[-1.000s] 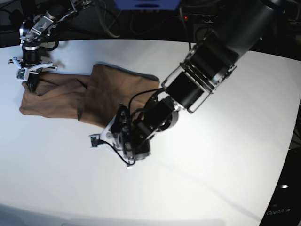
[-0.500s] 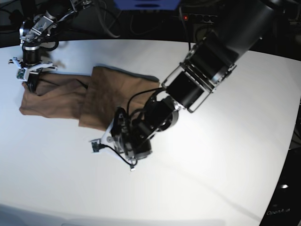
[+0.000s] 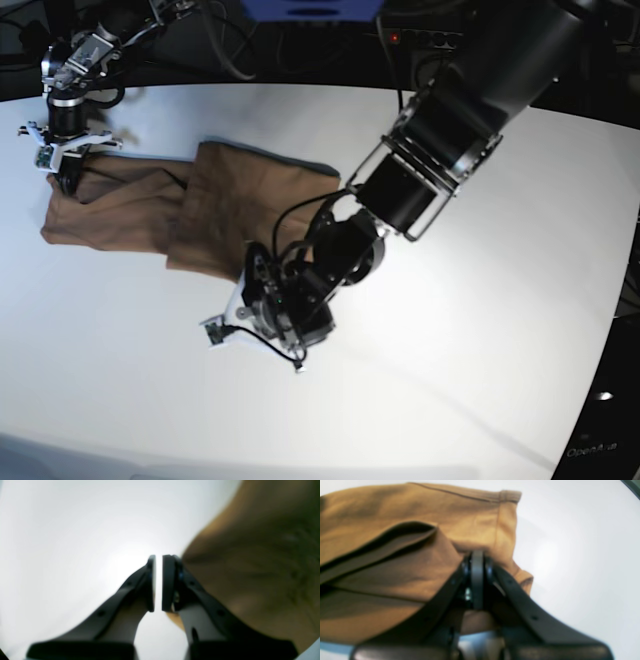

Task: Fold the T-shirt properly
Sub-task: 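Hold the folded layer with the left gripper and adjust its edge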

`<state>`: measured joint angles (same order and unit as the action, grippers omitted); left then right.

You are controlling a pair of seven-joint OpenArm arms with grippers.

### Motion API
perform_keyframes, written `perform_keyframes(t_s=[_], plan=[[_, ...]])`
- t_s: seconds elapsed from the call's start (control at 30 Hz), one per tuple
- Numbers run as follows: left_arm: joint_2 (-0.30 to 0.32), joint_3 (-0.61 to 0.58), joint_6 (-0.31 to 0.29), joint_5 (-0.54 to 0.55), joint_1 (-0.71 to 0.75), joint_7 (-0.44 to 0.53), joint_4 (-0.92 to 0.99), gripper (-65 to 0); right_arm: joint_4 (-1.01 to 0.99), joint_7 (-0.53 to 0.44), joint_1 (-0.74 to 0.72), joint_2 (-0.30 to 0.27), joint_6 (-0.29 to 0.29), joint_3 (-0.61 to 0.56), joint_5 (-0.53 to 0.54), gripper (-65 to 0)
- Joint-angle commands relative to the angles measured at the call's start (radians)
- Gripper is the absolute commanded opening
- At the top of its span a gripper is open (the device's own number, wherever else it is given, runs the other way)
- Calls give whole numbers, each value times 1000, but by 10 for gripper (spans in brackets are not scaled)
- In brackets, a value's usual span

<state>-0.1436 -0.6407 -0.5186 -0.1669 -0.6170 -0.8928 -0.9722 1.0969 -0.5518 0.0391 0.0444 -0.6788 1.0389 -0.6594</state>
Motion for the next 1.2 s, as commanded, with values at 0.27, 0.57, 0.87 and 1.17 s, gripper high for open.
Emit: perform_keyframes(t_s=[0.27, 0.57, 0.87, 1.17], plan=[[-13, 8, 7, 0, -11, -4, -24, -609, -11, 117, 14, 10, -19, 1, -90, -637], [-13, 207, -1, 11, -10, -118, -253, -609, -13, 117, 17, 10, -19, 1, -90, -637], [-13, 78, -180, 28, 52, -297, -301, -609, -10, 117, 14, 8, -19, 1, -90, -640], [-13, -11, -180, -35, 82, -296, -282, -609, -10, 117, 11, 8, -19, 1, -90, -641]])
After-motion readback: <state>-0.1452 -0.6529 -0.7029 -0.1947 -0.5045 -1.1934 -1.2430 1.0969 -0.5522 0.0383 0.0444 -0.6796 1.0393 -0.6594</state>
